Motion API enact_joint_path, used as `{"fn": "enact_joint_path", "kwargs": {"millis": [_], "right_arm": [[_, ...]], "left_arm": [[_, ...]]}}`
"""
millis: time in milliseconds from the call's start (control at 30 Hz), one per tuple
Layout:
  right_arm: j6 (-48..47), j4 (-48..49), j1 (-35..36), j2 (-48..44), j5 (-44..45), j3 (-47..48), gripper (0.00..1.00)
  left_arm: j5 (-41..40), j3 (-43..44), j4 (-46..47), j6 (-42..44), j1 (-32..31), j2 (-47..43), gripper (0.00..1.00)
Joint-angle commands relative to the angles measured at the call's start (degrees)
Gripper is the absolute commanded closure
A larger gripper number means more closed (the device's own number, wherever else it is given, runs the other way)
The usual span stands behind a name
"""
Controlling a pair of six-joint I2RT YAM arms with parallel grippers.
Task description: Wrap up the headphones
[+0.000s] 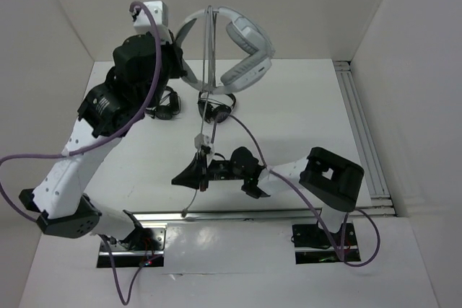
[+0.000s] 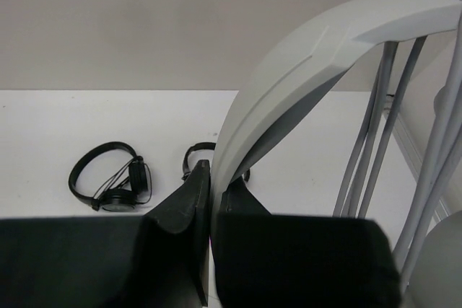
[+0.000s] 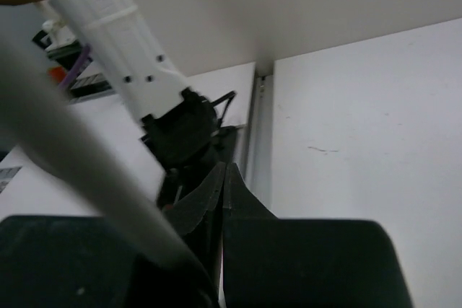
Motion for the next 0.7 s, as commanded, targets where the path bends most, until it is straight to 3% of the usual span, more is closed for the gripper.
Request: {"fn": "enact_joint_path", "kwargs": {"millis": [0, 167, 300, 433, 467, 567, 667], "right_arm": [[-4.53, -1.63, 5.51, -3.99, 1.14, -1.91, 0.98], [-11.46, -10.85, 15.41, -10.64, 10.61, -4.47, 1.00], [-18.93, -28.06, 23.08, -16.62, 23.35, -2.28, 1.00], [-26.84, -55.86, 29.24, -19.98, 42.23, 6.23, 1.00], [-29.38, -60.22, 30.47, -19.98, 50.63, 10.26, 1.00], [-33.08, -74.56, 34.60, -20.60, 64.54, 18.08, 1.00], [-34.94, -84.59, 36.18, -21.13, 70.47, 25.38, 1.00]], "left_arm": [[1.16, 8.92, 3.34, -3.82, 5.35, 3.93, 1.00], [4.16, 6.66, 4.00, -5.58, 13.97, 6.23, 1.00], [4.25, 0.70, 3.39, -6.20, 18.10, 7.55, 1.00], [2.40, -9.82, 4.18, -4.45, 18.11, 5.36, 1.00], [3.10, -12.39, 4.18, -2.96, 18.11, 3.78, 1.00], [4.52, -20.84, 2.70, -1.01, 18.11, 3.24, 1.00], [6.09, -30.76, 3.56, -0.93, 18.63, 1.40, 1.00]]}}
